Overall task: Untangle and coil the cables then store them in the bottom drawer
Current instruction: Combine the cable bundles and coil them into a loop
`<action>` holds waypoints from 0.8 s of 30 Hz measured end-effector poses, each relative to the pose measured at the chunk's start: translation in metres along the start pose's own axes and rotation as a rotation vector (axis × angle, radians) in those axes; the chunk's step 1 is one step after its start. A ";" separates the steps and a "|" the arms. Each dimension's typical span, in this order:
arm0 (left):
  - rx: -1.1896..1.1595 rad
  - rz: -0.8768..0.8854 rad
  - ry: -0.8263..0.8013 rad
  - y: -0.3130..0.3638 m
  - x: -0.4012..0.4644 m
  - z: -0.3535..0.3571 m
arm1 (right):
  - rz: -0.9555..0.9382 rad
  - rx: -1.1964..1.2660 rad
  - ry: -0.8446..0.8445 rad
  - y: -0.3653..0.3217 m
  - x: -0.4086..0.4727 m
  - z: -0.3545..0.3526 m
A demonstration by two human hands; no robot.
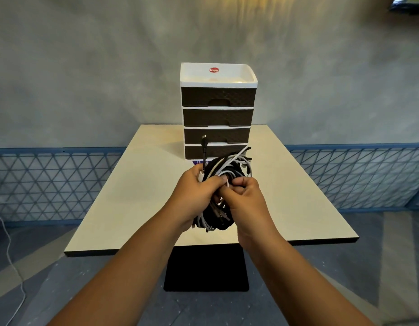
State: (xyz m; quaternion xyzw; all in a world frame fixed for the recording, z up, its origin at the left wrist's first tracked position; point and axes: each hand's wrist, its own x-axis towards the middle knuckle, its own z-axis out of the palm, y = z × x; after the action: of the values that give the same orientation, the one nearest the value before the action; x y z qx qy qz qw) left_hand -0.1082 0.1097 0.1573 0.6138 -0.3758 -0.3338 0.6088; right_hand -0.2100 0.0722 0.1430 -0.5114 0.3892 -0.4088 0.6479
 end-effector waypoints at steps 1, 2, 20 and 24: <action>0.014 0.003 -0.015 -0.001 0.001 -0.001 | -0.008 0.013 0.009 0.000 0.000 0.000; 0.028 0.006 -0.027 -0.001 0.002 -0.002 | -0.014 0.023 0.018 0.002 0.000 0.000; 0.070 -0.016 0.102 -0.012 0.020 -0.045 | -0.119 -0.237 -0.329 -0.040 -0.039 -0.026; 0.081 0.001 0.141 -0.005 0.022 -0.053 | -0.230 -0.528 -0.377 -0.058 -0.045 -0.042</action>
State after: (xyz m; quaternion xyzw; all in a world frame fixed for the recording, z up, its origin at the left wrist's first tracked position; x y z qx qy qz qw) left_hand -0.0506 0.1168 0.1552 0.6599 -0.3455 -0.2739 0.6084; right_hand -0.2724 0.0916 0.1963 -0.7686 0.2950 -0.2626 0.5033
